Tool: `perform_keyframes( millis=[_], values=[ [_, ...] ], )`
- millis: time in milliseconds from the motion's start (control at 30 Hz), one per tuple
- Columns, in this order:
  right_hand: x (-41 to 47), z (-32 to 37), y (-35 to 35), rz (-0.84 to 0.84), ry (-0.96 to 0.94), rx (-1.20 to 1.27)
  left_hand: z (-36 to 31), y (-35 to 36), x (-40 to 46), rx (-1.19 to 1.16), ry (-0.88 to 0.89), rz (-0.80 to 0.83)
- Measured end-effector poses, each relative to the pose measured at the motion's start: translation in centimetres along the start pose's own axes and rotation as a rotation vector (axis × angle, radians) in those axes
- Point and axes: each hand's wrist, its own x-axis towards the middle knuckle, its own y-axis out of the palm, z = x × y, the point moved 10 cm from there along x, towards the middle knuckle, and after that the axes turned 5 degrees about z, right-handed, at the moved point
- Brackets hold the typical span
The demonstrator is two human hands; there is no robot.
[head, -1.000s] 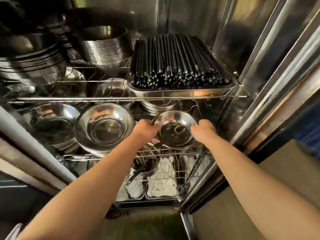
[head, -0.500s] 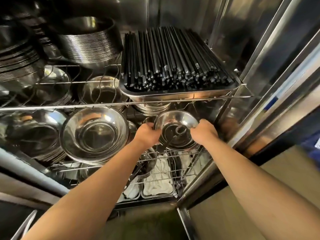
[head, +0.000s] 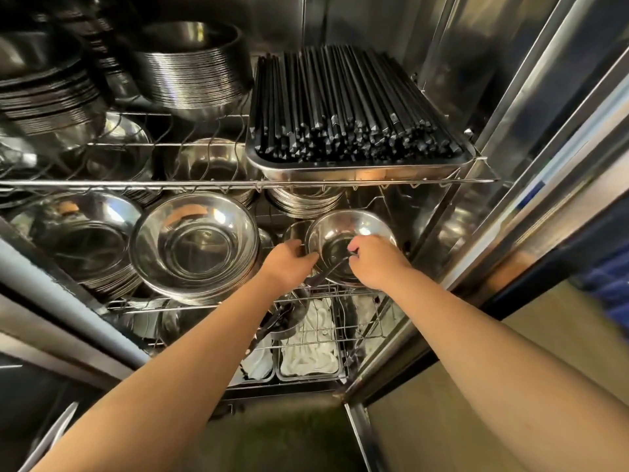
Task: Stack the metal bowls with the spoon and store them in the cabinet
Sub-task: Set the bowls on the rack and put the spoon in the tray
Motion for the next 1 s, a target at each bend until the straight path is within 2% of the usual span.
perform_keyframes(
  millis=[133,300,467,700,1000],
  values=[
    [0.2,0.3,1.2,0.025,0.014,0.056,1.1,-0.7,-1.9,0.138,0.061,-0.028],
    [0.7,0.5,2.0,0.024,0.022,0.068,2.1,-0.9,-4.9,0.468,0.19,-0.035],
    [1.5,1.9,2.7,0.026,-0.066,0.02,4.7,-0.4,-6.7,0.746,0.176,0.019],
    [1.6,4.7,3.6,0.047,-0.196,-0.279,7.2,-1.2,-8.6,0.885,0.197,-0.05],
    [-0.4,5.9,2.7,0.001,-0.291,-0.451,7.9,-1.1,-9.3,0.918,0.234,-0.062]
  ],
)
